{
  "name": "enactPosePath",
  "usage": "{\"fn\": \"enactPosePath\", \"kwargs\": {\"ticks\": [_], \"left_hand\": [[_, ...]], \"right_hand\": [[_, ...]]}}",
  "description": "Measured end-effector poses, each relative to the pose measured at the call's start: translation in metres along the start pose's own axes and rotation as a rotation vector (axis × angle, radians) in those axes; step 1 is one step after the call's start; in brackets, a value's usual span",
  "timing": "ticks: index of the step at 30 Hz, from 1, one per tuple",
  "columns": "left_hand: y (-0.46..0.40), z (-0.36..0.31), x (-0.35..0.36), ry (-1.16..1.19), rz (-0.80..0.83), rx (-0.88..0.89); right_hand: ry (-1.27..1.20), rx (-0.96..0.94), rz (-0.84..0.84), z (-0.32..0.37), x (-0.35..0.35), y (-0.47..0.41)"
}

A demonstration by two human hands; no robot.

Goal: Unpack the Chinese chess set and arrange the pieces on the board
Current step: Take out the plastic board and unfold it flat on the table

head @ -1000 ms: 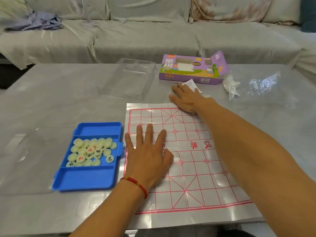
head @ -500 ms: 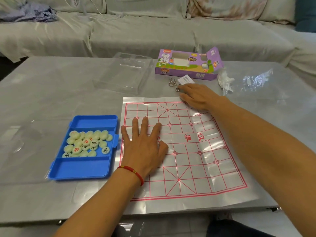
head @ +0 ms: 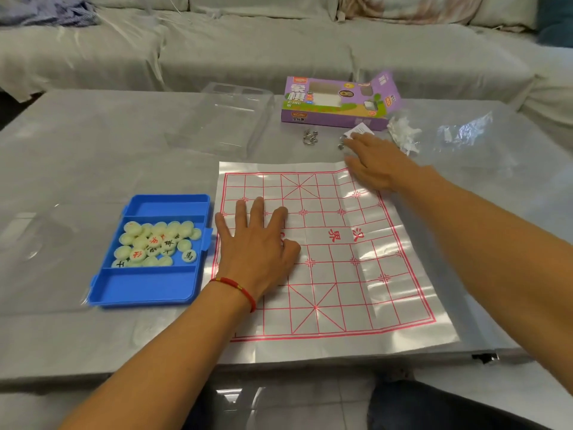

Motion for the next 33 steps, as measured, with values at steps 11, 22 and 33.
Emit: {"fn": "enactPosePath", "kwargs": {"ticks": [11, 22, 33], "left_hand": [[0.016, -0.012, 0.001, -0.029, -0.058, 0.026], [-0.001, -0.01, 0.005, -0.03, -0.034, 0.013], [0.02, -0.022, 0.001, -0.099, -0.073, 0.05]], "right_hand": [[0.124, 0.237, 0.143, -0.014, 0.001, 0.027], [0.222, 0.249, 0.092, -0.033, 0.003, 0.005], [0.078, -0.024, 0.149, 0.092, 0.007, 0.139]]}}
Point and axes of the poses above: each hand's wrist, its own y-axis away from the middle knuckle, its own x-axis out of the palm, z = x × y, the point moved 6 cm from there along -y, towards the middle knuckle, and after that the axes turned 3 degrees about -z, right-handed, at the moved point
